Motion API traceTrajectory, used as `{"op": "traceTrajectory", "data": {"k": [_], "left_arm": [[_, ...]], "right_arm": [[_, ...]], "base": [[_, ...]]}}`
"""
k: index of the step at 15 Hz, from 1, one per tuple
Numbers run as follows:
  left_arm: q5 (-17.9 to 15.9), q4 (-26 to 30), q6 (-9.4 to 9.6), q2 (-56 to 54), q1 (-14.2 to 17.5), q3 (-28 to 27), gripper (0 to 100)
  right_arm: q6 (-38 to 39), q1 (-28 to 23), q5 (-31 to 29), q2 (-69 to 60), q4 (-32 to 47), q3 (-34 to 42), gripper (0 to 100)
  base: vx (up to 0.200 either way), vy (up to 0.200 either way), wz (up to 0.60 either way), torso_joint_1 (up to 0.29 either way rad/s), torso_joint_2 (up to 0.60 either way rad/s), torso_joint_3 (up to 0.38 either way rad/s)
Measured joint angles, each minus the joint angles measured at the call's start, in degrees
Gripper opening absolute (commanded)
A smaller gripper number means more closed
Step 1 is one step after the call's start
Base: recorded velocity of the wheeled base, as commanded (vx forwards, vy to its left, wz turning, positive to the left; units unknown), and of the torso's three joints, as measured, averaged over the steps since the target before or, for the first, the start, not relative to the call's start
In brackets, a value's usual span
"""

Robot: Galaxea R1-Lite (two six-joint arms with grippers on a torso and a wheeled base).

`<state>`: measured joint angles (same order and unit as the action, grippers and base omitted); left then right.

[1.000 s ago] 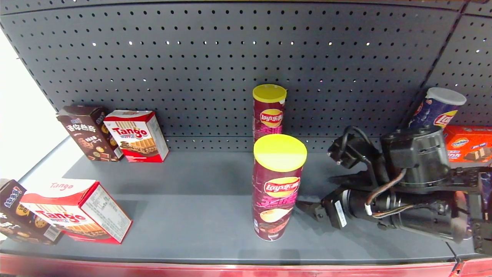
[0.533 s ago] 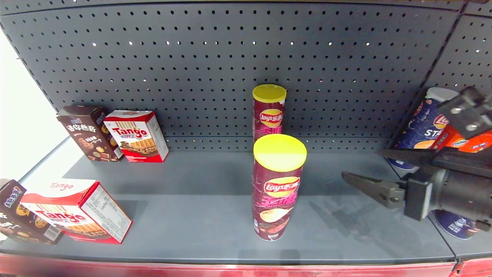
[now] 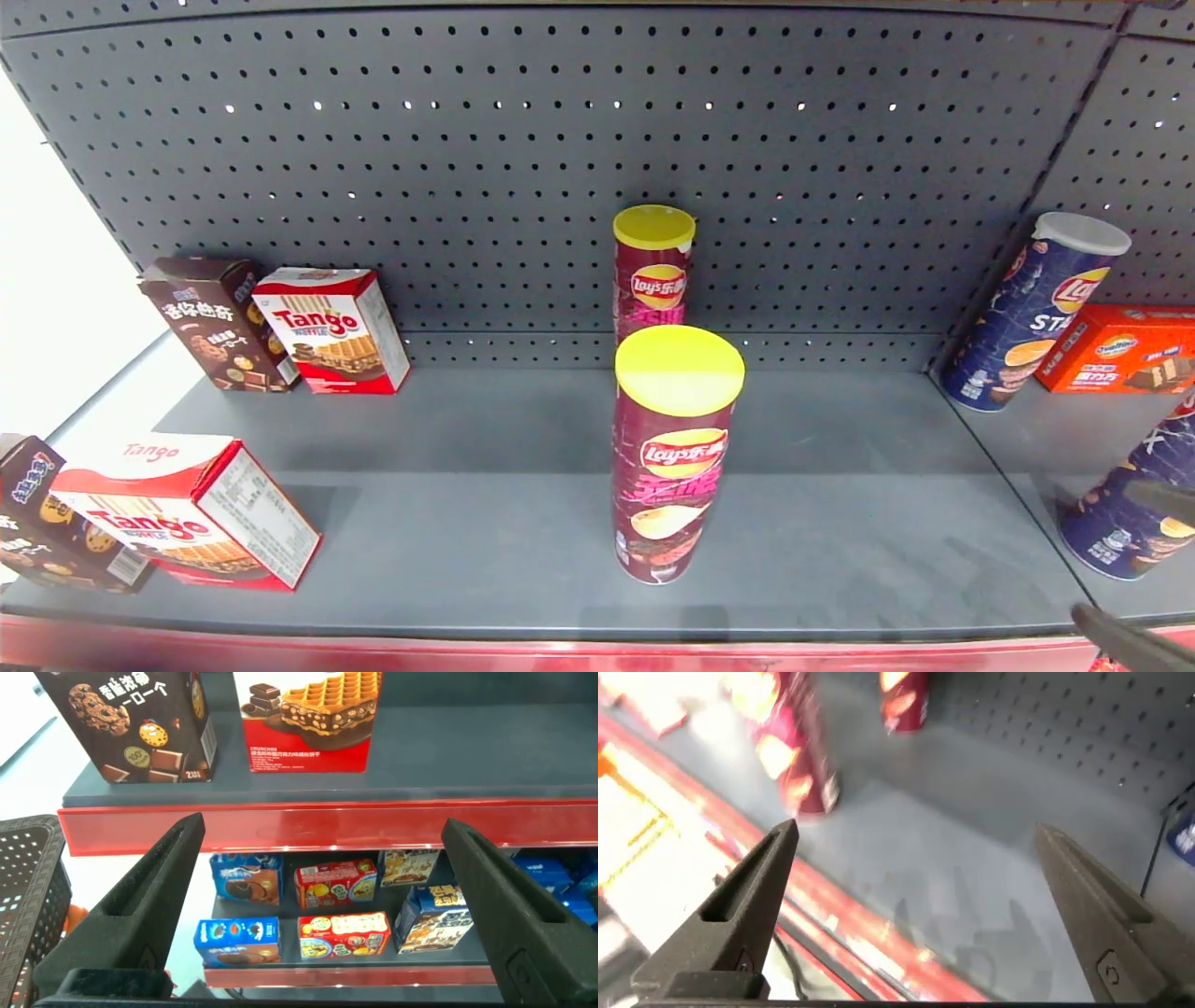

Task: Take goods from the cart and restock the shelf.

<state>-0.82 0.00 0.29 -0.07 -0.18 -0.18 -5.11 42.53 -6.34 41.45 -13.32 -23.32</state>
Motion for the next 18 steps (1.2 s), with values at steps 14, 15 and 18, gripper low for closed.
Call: {"op": "traceTrajectory", "data": {"k": [14, 15, 18], "left_arm": [[-0.1, 0.0, 0.24, 0.0, 0.0, 0.1, 100], [-0.1, 0.0, 0.37, 0.0, 0.0, 0.1, 100], [-0.1, 0.0, 0.33, 0.0, 0.0, 0.1, 100]], "right_arm": [[6.7, -2.9, 6.1, -40.9, 13.9, 22.8, 100], [6.7, -5.7, 6.1, -41.1, 13.9, 23.0, 100], [6.6, -18.0, 6.0, -39.4, 13.8, 23.1, 100]], "base": [[0.000, 0.000, 0.00, 0.000, 0.00, 0.000], [0.000, 0.000, 0.00, 0.000, 0.00, 0.000], [0.000, 0.000, 0.00, 0.000, 0.00, 0.000]]}}
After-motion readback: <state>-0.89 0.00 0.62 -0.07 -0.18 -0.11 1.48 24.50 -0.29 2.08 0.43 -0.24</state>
